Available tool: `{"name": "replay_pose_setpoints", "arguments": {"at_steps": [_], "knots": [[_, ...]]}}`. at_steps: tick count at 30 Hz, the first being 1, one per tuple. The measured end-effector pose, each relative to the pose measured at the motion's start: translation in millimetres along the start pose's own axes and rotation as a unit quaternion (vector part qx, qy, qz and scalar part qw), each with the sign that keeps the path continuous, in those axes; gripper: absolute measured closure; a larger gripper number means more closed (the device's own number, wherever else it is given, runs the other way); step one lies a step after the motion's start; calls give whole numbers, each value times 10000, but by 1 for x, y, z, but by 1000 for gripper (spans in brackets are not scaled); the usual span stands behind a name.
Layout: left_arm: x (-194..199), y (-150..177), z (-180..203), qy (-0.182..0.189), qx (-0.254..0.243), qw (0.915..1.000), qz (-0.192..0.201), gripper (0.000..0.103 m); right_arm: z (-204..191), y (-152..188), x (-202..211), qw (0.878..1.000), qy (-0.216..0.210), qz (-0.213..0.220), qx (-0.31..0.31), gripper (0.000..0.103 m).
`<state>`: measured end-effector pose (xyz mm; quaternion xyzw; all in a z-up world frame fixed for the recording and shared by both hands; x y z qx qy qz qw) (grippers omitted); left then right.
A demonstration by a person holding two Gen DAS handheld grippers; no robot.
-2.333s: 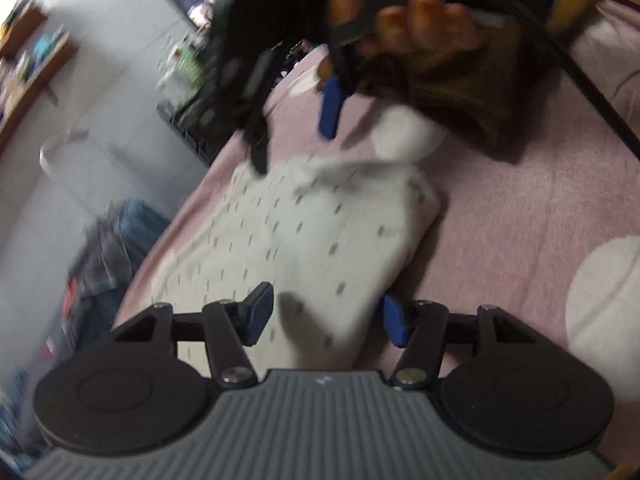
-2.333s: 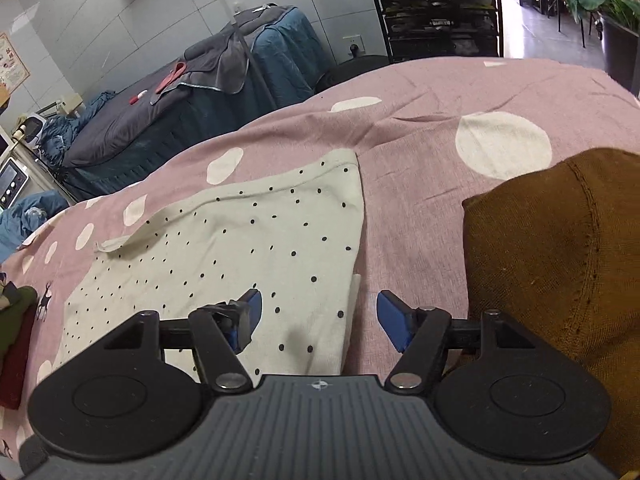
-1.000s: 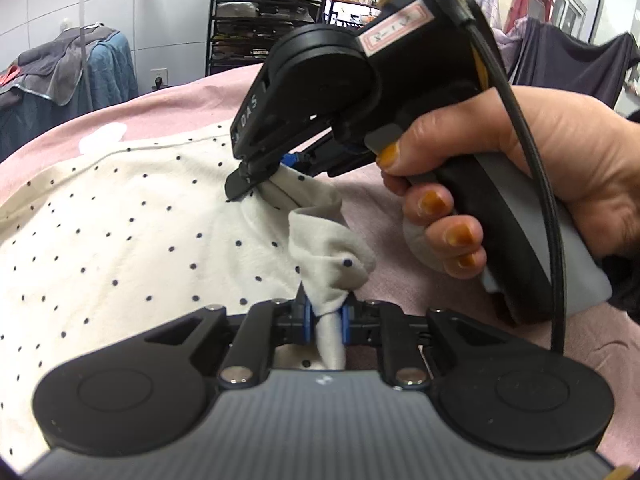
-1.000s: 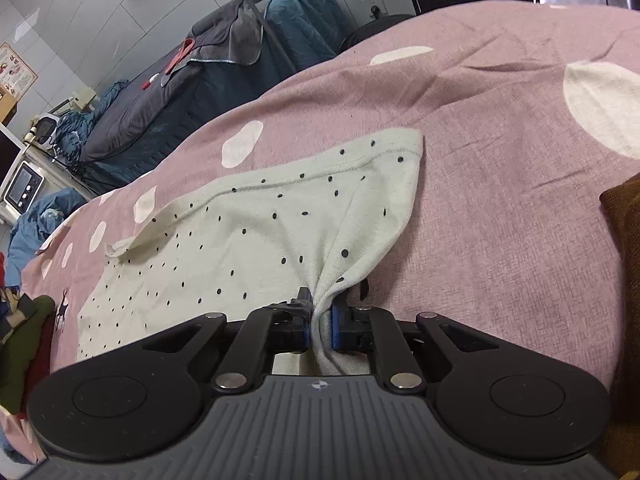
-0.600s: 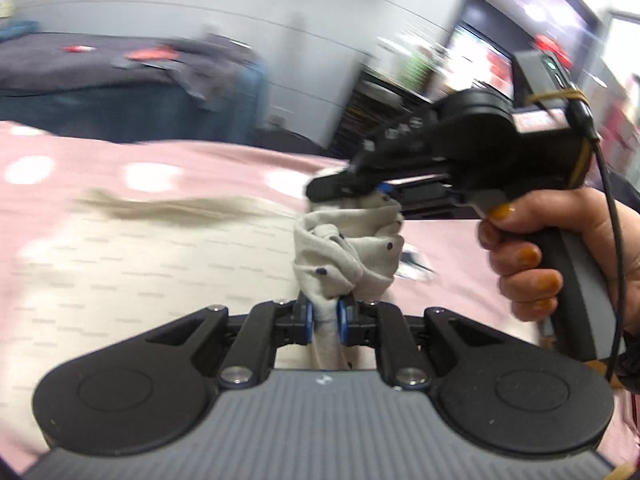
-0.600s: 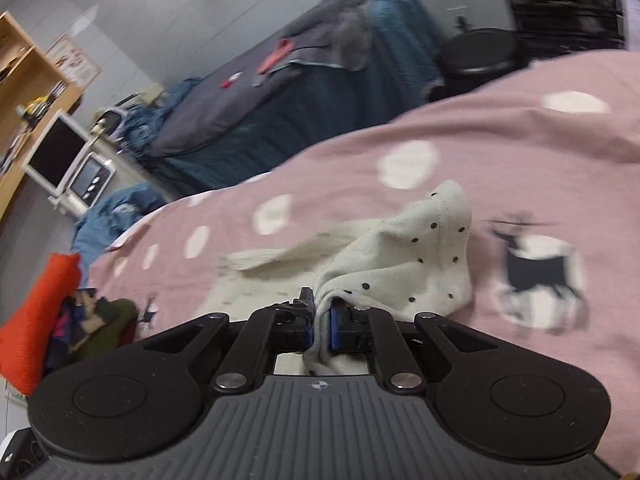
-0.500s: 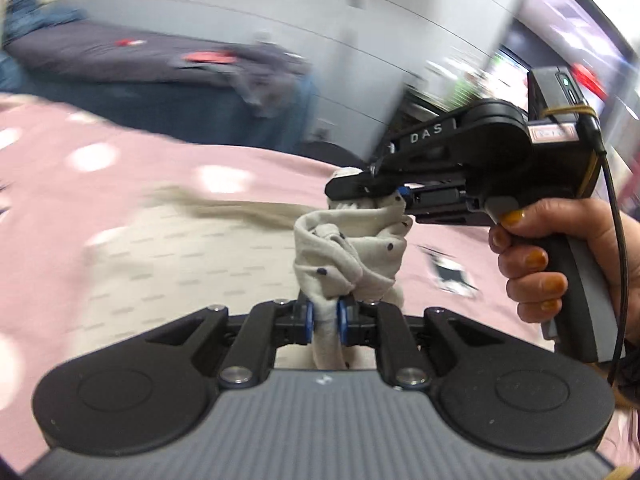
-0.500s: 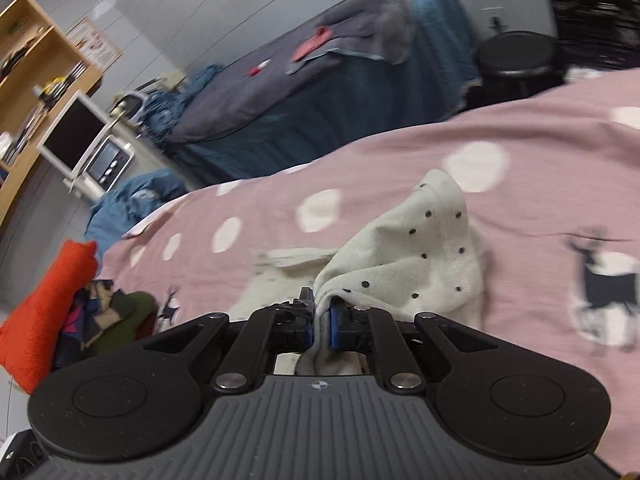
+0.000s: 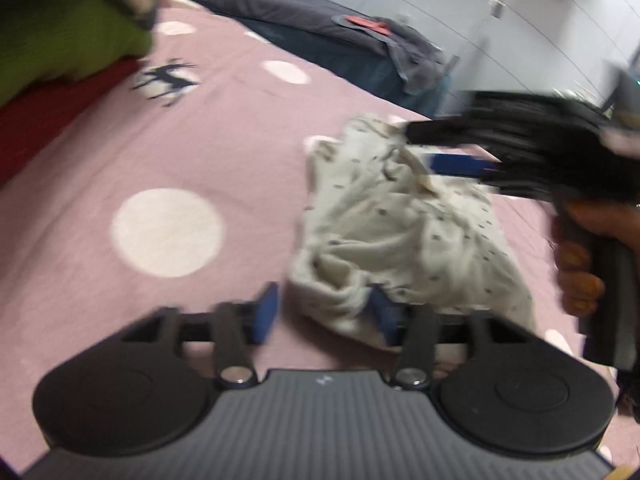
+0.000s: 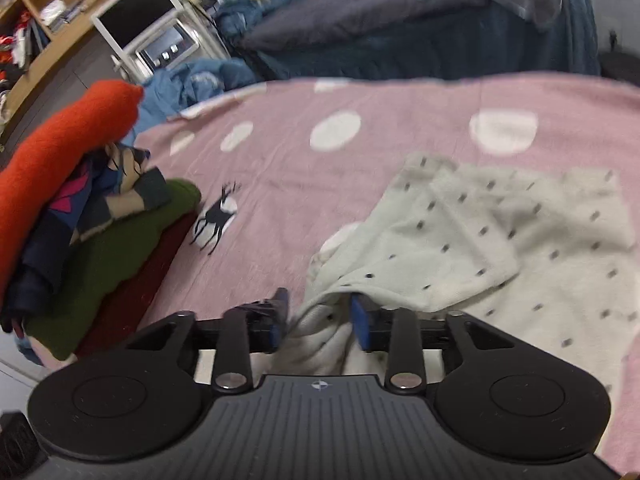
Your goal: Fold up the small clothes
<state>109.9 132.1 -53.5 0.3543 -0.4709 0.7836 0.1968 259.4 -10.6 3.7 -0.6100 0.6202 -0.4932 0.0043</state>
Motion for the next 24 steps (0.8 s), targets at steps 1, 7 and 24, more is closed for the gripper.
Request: {"name": "replay_pose_setpoints", "arguments": {"at_steps": [1,7,24], "knots": [[3,1,-2,74,61,10000,-27,45,4,-4,16,9995,92,285,114,8],[1,12,5,769,465,9946,-524,35,75,-11,74,9938,621,804,-448,0],[-52,-6,33,1325,1332,9822,-39,45,100,58,53,9797,-403,678,-1843,11]]}}
Point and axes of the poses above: each gripper's, at about its wrist camera, not at the fingertips, and x roughly against the way its jaws point, z to its right, y to its underside, the point moved 9 cm from there along -x, roughly the way its jaws point, and after that the axes turned 8 degrees about -y, right-handed, at the moved point
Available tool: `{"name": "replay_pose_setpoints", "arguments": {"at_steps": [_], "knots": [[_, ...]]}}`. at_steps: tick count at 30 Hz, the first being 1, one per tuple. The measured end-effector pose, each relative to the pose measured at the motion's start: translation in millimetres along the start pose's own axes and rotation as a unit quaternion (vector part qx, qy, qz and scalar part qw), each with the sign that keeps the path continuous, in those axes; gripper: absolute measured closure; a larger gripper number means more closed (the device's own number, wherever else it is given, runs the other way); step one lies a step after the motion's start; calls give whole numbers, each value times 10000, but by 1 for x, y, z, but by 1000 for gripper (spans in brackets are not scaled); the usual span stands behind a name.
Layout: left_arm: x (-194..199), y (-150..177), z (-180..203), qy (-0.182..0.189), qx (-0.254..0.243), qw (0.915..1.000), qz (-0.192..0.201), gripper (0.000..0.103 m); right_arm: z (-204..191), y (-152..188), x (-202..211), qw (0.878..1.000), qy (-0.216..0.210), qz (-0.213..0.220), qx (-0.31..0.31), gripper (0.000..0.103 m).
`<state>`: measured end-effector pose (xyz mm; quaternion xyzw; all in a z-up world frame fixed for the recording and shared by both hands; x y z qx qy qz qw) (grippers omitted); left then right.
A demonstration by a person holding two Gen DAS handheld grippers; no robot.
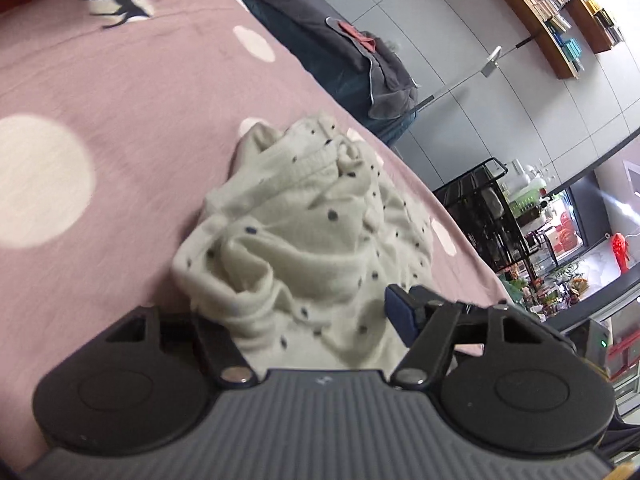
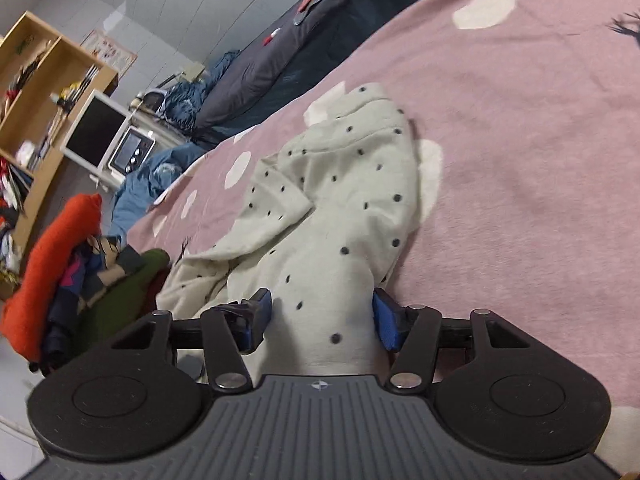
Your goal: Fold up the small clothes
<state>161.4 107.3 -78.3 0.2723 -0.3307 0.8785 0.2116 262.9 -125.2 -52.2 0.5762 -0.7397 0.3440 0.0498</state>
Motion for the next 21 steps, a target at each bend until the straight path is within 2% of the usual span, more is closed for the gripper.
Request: {"name": "replay_pose_setpoints", "arguments": {"at_steps": [1,2,3,4,9,14,17,19,21], "knots": [[-3,-2,-1,-71,74,9999,2,58,-2,0,-2,10000,15,10,-1,15],[-5,-3,-3,-101,176,9998,-10,66,-4,1,-4,10000,40,18,-8,35],[-6,-4,-5,-27,321,9995,-29,68,-4,1,-4,9999,135,20,35,54],[-6,-3,-7,27,397,9992,-55,72,-1,1,-3,9995,291,0,115,64],[5,0,1,-23,114,9999,-65,81,-3,-1,8,9987,329,79,393,74],[21,-5,49,219,-186,9996,-58,82,-31,-19,31,9933,462,337,1003,77],[29,-14,100,661,-173,9975,-200,82,-40,-44,61,9925,560,543,937,78],[30,-20,147,973,-359,9942,-293,82,-51,-69,92,9913,528,790,908,78],[30,-20,195,1270,-454,9900,-411,81,-70,-96,132,9823,651,1130,1343,78]]}}
Point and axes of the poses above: each gripper's, at about its wrist camera, not at the fingertips, and x roughly against the way its jaws point, z to its right, y to its underside, the point moved 9 cm from there along -x, roughly the way its jaws point, and after that the axes turned 8 degrees about -y, right-handed, at the moved point
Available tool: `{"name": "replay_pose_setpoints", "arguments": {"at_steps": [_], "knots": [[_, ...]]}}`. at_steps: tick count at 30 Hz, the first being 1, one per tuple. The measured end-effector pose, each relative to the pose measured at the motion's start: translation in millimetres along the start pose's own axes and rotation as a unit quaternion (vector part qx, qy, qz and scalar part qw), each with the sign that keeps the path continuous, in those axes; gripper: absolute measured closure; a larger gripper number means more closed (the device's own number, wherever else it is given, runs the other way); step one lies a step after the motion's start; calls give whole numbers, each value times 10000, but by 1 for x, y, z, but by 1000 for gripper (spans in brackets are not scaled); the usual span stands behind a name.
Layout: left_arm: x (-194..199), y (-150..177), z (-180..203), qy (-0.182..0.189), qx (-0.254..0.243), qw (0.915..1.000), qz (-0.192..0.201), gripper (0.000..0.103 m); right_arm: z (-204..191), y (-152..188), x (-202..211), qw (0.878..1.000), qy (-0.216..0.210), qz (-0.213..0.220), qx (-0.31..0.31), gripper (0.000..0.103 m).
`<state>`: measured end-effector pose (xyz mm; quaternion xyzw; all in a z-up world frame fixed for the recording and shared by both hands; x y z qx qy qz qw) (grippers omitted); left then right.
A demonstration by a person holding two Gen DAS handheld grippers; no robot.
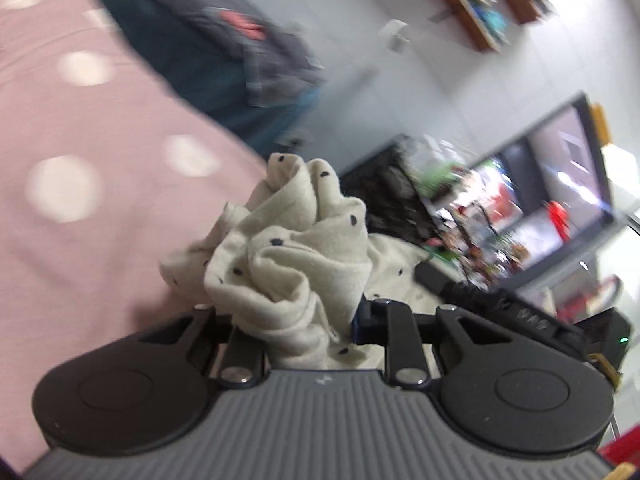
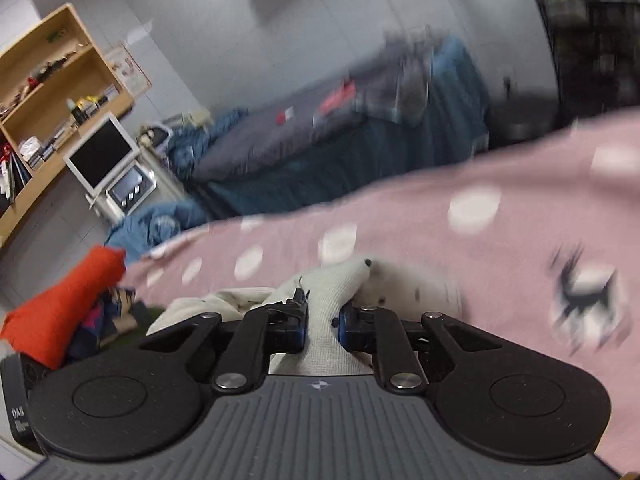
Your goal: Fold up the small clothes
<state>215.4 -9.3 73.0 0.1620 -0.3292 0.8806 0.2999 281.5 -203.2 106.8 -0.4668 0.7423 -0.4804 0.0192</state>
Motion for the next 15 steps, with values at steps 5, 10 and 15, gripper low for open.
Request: {"name": "replay_pose_setpoints", "arguments": {"at_steps": [5,10,15], "knots": [[-37,35,127,926,-298,9940,-498,81,1,-81,111,9922,520,745,857,79],[-85,149,209,1444,-749,9762,-1431,78,43,-85,223,9768,1547,917,1163,79],[-136,292,191,1016,-686,9449,-3035,79,150,-5,299,9601,2755,469,104,79]]}}
Point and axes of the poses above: each gripper's, at about its wrist camera, not at the fingertips, and x roughly against the way its jaws point, z to its right, y to its underside, the point moved 9 cm from there along -x, roughly the way its jaws point, and after that the axes turned 8 degrees about -y, right-handed, at the moved point
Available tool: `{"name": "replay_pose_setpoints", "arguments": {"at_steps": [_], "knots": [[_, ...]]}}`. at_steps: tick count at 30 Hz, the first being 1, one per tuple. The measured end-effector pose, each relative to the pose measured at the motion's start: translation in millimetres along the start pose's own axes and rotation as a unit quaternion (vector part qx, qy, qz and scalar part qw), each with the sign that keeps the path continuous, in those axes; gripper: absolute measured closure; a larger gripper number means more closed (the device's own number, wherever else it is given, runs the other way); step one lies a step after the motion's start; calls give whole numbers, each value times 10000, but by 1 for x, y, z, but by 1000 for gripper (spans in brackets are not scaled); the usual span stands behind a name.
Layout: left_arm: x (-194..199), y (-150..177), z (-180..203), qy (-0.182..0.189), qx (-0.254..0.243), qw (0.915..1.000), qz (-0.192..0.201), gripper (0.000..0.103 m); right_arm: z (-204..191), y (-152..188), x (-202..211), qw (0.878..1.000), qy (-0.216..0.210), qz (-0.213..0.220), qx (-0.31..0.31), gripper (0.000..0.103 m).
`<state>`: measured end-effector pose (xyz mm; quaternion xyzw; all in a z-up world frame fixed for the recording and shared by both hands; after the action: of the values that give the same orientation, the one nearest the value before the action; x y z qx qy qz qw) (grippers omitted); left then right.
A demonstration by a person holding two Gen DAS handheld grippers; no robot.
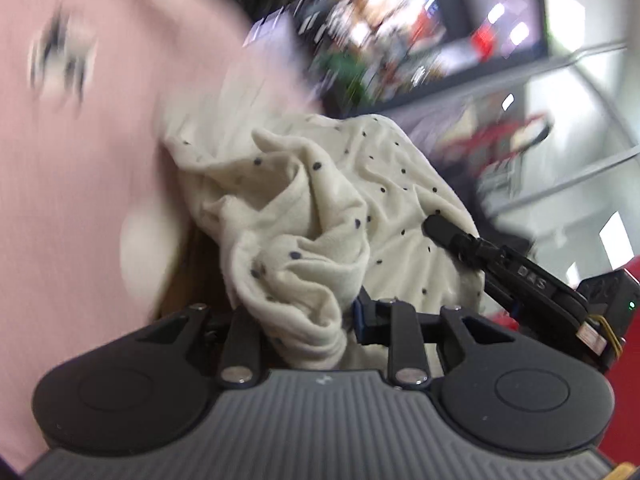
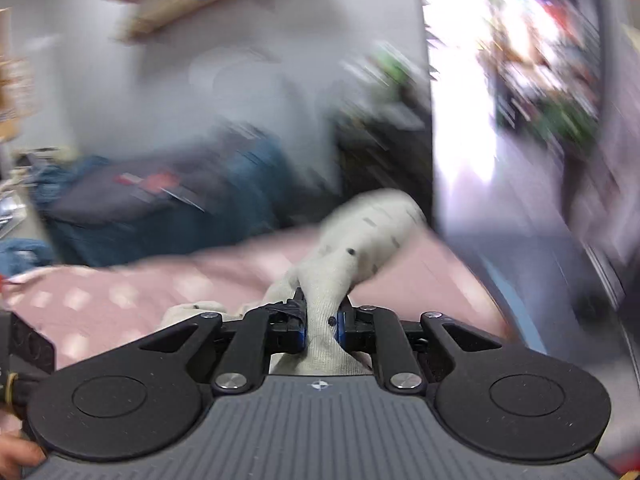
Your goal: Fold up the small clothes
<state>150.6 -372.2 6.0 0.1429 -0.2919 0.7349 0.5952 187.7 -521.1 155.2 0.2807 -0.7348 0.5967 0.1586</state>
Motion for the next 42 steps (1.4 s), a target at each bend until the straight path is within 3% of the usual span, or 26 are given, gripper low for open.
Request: {"name": "replay_pose_setpoints", "arguments": {"at_steps": [2,3,4,6,8,9,14,19,22,24,25,26,27,30,33,35,39,42], "knots": [[-17,26,-17,-86,159,9997,-168,78,44,51,-5,9975,400,-396,-423,80],[-18,29,-23,32,227,9997,-57,77,59,75,-8,9955,452,-550,-631,80],[-16,31,-26,59,224,9997,-18,77,70,93,-9,9939,370,-555,-879,77],[-8,31,-29,-222,-95,9997,9,76,83,107,-5,9901,11,-107,-1400,73],[3,23,-30,-837,-618,9944,197,52,88,107,-1,9842,-84,255,-1748,46],[11,16,-30,-1105,-838,9895,402,51,88,105,1,9836,25,407,-1757,40],[46,-4,-45,-1660,-933,9759,1069,51,60,91,20,9910,825,917,-515,39],[54,-9,-23,-2090,-1892,9502,1330,48,38,97,41,9885,760,1273,300,38],[47,2,-11,-2147,-2213,9438,1188,38,37,114,36,9907,714,916,708,25],[47,12,-10,-2189,-2344,9405,1123,30,41,130,34,9924,867,604,628,23],[48,17,-11,-2271,-2436,9363,1112,21,46,137,34,9937,920,425,481,17],[48,20,-12,-2391,-2545,9304,1112,12,49,143,34,9948,941,247,306,4],[49,24,-13,-2530,-2670,9233,1109,9,51,149,33,9952,962,67,141,0],[56,33,-8,-2904,-3224,8928,1214,2,53,156,41,9938,1102,-52,-133,0],[67,42,7,-3235,-3755,8592,1271,0,42,147,55,9932,1163,104,26,0],[71,45,15,-3287,-3816,8559,1172,0,31,139,62,9935,1108,173,199,0],[80,46,34,-3084,-3721,8696,1012,0,5,124,69,9942,890,166,577,0],[81,41,44,-3265,-3811,8601,920,0,-10,115,66,9924,843,26,900,0]]}}
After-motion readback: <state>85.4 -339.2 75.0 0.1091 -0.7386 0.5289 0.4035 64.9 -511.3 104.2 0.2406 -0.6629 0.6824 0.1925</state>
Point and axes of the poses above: each gripper's, at about its wrist camera, not at the fingertips, and x roughly against the way its jaws point, z to its right, y to its underside, the point moved 9 cm from there along -x, roughly the way its jaws point, and after that the axes turned 8 degrees about -y, right-handed, at the moved point
